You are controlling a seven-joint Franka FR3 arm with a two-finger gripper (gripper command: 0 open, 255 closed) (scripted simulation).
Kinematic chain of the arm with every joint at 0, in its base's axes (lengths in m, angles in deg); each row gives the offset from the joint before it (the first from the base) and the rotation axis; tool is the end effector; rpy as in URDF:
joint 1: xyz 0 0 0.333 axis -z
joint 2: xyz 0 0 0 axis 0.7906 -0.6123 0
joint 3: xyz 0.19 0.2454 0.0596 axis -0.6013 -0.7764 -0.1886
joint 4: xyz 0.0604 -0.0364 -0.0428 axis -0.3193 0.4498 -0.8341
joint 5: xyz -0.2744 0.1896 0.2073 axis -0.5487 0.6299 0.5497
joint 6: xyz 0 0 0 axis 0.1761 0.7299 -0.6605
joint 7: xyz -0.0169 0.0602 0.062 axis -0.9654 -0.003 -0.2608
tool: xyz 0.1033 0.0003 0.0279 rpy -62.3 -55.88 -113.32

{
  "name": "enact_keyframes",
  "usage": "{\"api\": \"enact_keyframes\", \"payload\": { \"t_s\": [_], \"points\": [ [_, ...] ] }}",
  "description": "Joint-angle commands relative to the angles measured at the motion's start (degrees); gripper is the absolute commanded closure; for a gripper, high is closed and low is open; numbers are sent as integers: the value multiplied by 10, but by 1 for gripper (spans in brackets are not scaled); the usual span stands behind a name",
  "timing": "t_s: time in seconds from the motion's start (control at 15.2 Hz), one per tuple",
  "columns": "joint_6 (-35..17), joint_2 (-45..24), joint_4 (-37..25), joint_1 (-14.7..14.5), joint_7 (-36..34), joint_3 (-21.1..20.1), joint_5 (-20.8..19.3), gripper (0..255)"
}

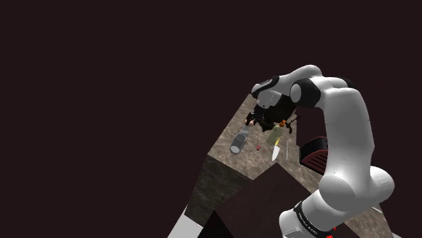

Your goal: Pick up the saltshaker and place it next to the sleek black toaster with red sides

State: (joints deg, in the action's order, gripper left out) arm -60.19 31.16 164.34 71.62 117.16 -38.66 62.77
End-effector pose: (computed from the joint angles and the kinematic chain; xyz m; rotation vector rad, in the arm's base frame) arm 0.5618 -0.3953 0.1594 -2.9777 0.2402 0.0075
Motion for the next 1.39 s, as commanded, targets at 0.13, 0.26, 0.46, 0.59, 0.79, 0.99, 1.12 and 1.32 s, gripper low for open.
{"api": "enact_keyframes", "payload": {
  "t_s": [0.13,0.26,0.46,0.59,0.79,0.99,1.12,1.32],
  "points": [
    [15,22,6,-5,-5,7,-7,255],
    [24,32,8,-7,-8,10,-11,255],
    [37,48,10,-10,-12,15,-17,255],
    [46,58,11,-12,-15,18,-21,255],
    [60,72,11,-15,-20,23,-27,255],
    [74,86,9,-18,-25,27,-33,255],
    [84,95,8,-19,-28,30,-37,255],
    [99,108,5,-21,-33,34,-43,255]
  ]
}}
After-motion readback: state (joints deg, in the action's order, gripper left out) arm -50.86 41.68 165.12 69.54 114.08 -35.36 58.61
